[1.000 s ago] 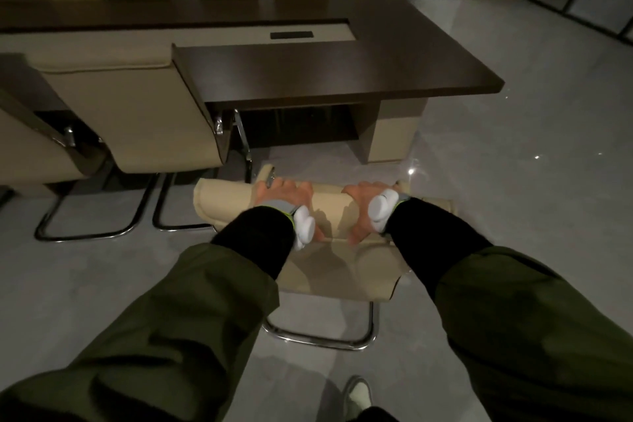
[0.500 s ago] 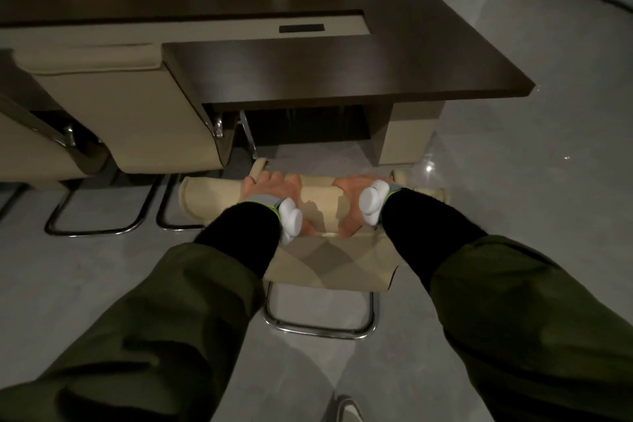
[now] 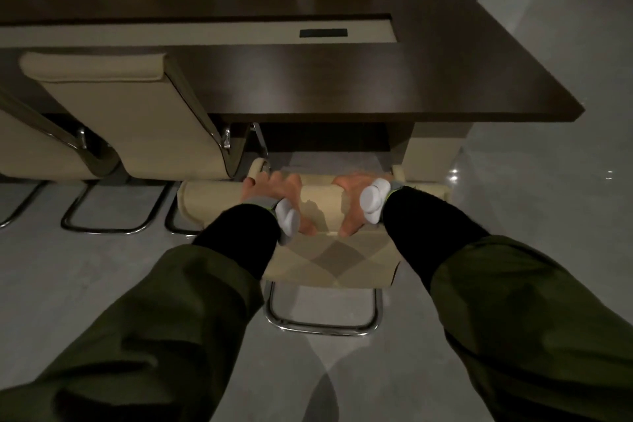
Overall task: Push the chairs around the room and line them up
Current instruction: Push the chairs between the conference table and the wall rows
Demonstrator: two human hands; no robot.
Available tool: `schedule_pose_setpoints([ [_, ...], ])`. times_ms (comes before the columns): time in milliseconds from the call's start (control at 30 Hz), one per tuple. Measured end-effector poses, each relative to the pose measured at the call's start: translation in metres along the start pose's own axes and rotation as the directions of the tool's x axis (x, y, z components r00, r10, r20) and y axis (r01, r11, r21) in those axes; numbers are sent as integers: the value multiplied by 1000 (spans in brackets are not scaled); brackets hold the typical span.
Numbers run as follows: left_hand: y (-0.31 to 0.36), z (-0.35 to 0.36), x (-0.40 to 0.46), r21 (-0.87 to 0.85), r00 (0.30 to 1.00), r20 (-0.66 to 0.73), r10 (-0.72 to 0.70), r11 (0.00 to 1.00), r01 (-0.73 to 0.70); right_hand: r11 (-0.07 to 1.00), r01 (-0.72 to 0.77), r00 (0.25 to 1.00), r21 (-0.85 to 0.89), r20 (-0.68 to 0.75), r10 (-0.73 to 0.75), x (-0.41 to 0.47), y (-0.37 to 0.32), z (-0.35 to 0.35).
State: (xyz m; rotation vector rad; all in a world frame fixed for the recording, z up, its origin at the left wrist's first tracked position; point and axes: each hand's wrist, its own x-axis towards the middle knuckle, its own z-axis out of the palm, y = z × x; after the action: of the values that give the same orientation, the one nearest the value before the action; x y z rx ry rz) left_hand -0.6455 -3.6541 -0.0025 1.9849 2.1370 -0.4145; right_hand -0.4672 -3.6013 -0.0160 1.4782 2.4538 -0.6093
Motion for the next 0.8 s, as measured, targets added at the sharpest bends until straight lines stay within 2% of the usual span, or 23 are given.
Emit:
schedule_pose_setpoints([
  [100, -1, -9, 25, -21, 1000, 19, 5, 1000, -5, 1000, -2, 1000, -27, -9, 1, 23, 11, -12],
  [233, -3, -21, 67, -5, 1000, -1, 15, 1000, -15, 1000, -3, 998, -16, 66, 4, 66, 25, -29],
  [467, -17, -43, 140, 15, 999, 21, 41, 999, -41, 991, -57, 998, -122, -40, 53, 119, 34, -65],
  [533, -30, -44, 158, 3, 998, 11, 61, 998, -61, 993, -59, 998, -107, -30, 56, 135, 32, -70],
  [700, -63, -53, 211, 128, 995, -31, 96, 988, -91, 998, -56, 998, -39, -19, 55, 184, 21, -91],
  [800, -81, -57, 238, 142, 990, -58, 130, 982, -121, 998, -66, 998, -14, -23, 66, 212, 15, -99],
])
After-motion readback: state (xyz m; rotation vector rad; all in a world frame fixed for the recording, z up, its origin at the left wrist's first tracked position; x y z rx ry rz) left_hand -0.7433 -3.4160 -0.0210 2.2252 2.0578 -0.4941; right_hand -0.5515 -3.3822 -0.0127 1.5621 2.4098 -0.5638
